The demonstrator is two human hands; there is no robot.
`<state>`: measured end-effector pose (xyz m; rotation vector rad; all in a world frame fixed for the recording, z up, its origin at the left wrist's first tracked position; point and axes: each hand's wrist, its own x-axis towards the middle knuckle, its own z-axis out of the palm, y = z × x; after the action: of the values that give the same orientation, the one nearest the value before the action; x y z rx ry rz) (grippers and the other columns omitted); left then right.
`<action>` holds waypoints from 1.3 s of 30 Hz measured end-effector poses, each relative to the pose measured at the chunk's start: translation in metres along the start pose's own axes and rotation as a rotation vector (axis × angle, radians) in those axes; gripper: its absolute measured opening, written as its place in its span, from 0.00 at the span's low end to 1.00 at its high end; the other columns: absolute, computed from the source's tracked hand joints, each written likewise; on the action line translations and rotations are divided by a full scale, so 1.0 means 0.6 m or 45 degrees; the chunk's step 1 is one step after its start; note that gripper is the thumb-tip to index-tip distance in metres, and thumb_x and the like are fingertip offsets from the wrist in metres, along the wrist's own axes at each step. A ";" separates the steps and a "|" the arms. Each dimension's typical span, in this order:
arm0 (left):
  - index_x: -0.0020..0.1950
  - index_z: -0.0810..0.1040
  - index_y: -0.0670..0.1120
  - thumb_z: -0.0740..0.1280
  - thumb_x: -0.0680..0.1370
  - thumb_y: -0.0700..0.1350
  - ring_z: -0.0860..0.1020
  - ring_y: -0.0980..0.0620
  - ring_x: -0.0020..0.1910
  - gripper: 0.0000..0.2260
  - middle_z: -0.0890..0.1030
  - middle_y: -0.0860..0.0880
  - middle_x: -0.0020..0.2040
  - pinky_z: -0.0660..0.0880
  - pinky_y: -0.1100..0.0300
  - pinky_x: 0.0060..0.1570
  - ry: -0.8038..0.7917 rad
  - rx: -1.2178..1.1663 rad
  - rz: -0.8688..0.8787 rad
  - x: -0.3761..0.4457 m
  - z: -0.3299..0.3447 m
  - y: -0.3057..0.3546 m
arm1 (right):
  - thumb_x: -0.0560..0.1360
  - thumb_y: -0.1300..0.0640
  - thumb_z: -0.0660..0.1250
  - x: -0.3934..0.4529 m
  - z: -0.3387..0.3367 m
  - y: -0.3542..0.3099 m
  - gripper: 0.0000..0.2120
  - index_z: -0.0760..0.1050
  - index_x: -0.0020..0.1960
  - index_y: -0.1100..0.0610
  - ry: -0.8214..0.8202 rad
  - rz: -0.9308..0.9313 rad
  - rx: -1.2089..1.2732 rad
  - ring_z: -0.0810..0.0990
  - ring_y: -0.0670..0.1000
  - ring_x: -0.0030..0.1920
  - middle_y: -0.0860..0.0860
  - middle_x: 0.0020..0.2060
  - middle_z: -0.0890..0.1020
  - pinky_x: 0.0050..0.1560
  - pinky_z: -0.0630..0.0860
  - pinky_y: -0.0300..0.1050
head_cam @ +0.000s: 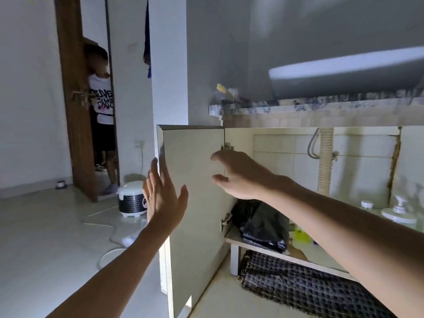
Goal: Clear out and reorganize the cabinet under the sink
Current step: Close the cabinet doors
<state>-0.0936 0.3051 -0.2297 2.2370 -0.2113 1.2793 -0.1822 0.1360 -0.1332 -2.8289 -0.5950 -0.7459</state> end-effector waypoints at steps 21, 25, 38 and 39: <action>0.79 0.42 0.53 0.55 0.79 0.60 0.61 0.49 0.75 0.33 0.56 0.52 0.78 0.66 0.46 0.70 -0.581 -0.777 0.373 -0.029 0.061 0.047 | 0.80 0.56 0.59 0.099 0.037 0.009 0.20 0.61 0.67 0.66 0.460 0.007 0.172 0.76 0.46 0.34 0.50 0.37 0.77 0.37 0.75 0.41; 0.77 0.35 0.53 0.56 0.79 0.61 0.46 0.57 0.77 0.37 0.41 0.56 0.78 0.56 0.50 0.75 -0.695 -0.675 0.437 -0.082 0.105 0.069 | 0.81 0.58 0.57 0.061 0.016 0.054 0.12 0.70 0.55 0.67 0.571 0.051 0.139 0.71 0.44 0.28 0.49 0.32 0.74 0.33 0.72 0.43; 0.78 0.36 0.46 0.52 0.81 0.57 0.41 0.45 0.78 0.33 0.38 0.45 0.79 0.52 0.53 0.74 -0.561 -0.562 0.270 -0.114 0.266 0.289 | 0.81 0.56 0.57 -0.016 -0.031 0.265 0.14 0.70 0.60 0.65 0.668 0.340 0.046 0.78 0.52 0.38 0.55 0.43 0.80 0.32 0.68 0.35; 0.78 0.37 0.46 0.52 0.81 0.56 0.41 0.45 0.78 0.33 0.39 0.44 0.79 0.52 0.52 0.75 -0.560 -0.568 0.257 -0.109 0.277 0.302 | 0.81 0.56 0.57 -0.023 -0.024 0.283 0.14 0.69 0.60 0.65 0.595 0.362 0.018 0.77 0.52 0.35 0.55 0.40 0.79 0.31 0.68 0.37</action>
<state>-0.0751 0.0565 -0.2810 2.1014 -0.8184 0.7174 -0.1289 -0.0264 -0.1360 -2.5086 -0.1211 -1.2710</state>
